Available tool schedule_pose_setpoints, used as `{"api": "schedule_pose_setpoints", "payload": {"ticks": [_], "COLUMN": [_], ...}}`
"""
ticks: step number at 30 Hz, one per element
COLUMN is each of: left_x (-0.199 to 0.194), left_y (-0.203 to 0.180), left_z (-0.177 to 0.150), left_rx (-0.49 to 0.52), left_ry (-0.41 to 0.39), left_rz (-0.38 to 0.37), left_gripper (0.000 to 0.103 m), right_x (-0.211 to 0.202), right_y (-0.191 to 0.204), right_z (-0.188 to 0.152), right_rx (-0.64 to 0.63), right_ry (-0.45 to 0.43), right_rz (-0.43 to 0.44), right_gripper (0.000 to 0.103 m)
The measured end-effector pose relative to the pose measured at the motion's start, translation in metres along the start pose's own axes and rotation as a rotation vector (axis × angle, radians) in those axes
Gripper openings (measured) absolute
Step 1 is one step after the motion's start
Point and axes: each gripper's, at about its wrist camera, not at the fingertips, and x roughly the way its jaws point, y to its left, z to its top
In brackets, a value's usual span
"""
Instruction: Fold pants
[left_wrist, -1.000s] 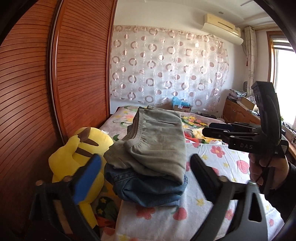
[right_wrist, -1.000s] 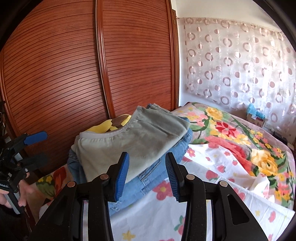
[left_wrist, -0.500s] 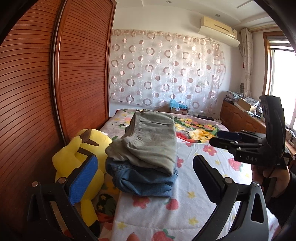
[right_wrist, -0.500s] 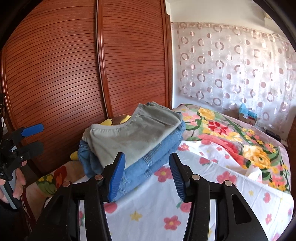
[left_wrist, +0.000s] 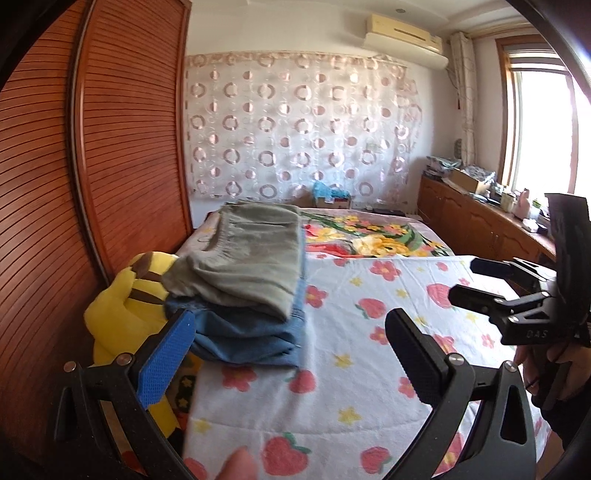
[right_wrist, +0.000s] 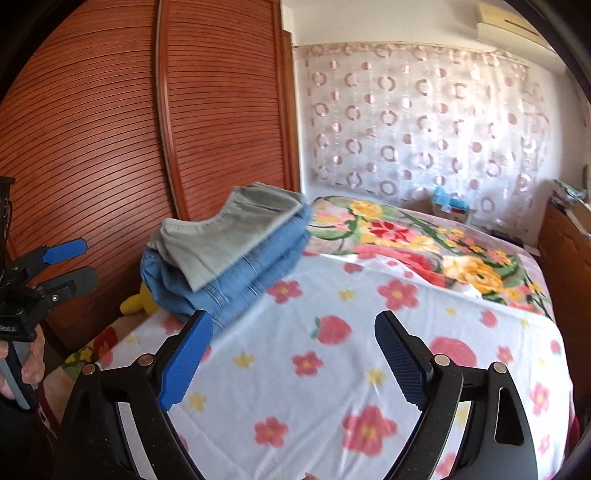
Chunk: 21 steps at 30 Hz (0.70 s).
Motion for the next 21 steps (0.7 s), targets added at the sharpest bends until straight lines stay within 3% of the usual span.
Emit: {"api": "schedule_pose_setpoints", "payload": {"ticks": [10, 21], "left_x": [-0.001, -0.019], "left_y": [-0.053, -0.098], "left_z": [-0.008, -0.013], "left_rx": [0.027, 0.059], "left_ry": [0.030, 0.055], "left_rz": [-0.112, -0.163], "left_gripper": [0.103, 0.102], "right_x": [-0.053, -0.094], "right_y": [0.011, 0.037], "right_z": [-0.023, -0.042], "right_rx": [0.090, 0.146], "right_ry": [-0.025, -0.036], "right_rz": [-0.128, -0.220], "right_gripper": [0.093, 0.093]}}
